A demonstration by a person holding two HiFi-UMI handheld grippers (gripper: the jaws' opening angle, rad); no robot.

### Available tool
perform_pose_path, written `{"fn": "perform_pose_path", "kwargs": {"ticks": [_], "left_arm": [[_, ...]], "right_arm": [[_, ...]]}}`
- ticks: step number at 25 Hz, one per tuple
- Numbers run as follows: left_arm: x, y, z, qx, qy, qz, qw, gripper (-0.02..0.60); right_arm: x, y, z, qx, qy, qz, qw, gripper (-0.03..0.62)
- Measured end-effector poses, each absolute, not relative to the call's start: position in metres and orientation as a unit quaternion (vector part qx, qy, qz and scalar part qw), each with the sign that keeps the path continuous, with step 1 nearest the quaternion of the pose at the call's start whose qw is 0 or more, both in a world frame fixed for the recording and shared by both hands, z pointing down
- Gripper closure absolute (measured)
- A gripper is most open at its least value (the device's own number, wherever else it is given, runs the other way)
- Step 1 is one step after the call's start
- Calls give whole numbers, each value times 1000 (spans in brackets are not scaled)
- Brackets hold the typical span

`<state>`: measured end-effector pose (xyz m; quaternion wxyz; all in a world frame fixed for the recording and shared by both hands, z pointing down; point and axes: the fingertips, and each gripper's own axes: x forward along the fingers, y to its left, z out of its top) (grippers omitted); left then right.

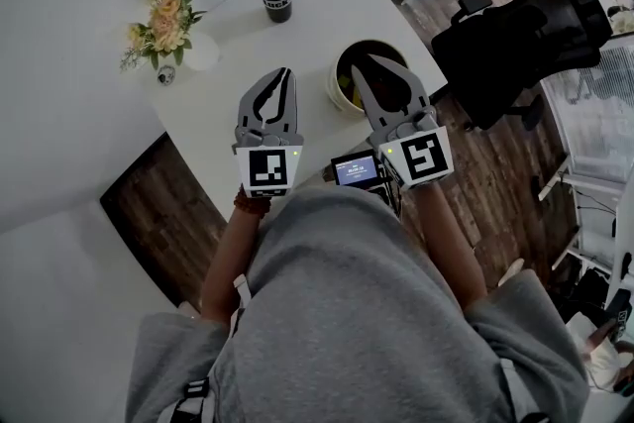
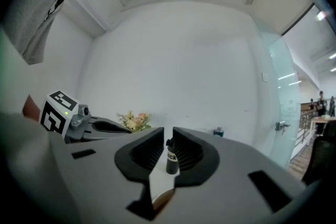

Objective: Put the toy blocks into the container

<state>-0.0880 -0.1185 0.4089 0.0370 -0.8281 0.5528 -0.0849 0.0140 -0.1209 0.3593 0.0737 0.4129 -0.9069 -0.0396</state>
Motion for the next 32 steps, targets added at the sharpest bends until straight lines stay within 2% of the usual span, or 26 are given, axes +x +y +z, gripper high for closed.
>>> {"fn": "perform_pose_path", "kwargs": {"ticks": [2,8,32], "left_arm": [[-83,-113,415,-833,544,-92,42,565],[-74,-100,426,-843,528,-99,32,565],[-77,-96,437,-838,535,-105,14,565]], "right_arm": [[15,-118,362,417,-906,-32,71,563],[19,-110,375,423,-902,-17,88,588],[28,-106,397,420,-900,-3,120,589]]}}
